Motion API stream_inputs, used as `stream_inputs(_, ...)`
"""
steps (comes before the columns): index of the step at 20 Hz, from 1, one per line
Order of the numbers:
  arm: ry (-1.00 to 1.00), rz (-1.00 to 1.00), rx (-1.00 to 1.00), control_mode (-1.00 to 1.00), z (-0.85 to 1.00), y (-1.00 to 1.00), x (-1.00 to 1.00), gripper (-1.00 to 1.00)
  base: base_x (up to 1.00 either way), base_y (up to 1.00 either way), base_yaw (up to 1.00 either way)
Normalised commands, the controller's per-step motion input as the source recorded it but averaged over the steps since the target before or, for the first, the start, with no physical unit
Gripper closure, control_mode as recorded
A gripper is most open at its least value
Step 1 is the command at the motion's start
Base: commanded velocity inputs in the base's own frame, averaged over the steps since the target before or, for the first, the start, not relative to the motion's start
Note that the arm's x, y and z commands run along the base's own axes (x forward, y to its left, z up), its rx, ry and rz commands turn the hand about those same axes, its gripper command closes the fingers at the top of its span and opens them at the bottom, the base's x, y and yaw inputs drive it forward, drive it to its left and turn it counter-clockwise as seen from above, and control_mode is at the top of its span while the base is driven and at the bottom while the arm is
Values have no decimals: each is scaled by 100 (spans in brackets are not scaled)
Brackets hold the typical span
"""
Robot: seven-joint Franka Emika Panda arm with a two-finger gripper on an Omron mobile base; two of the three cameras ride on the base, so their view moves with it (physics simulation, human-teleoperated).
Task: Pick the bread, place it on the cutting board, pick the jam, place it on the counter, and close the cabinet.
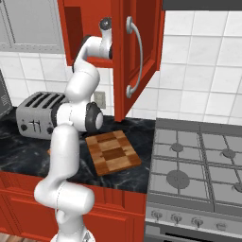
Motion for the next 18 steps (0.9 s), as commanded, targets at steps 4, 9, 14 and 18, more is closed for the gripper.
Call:
stream_inputs(4,0,0,0,-100,0,-1,-28,100,0,0,0)
stream_inputs(9,0,0,0,-100,0,0,-32,100,0,0,0)
stream_inputs(14,0,0,0,-100,0,0,-35,100,0,0,0)
stream_inputs(18,0,0,0,-100,0,0,-39,100,0,0,0)
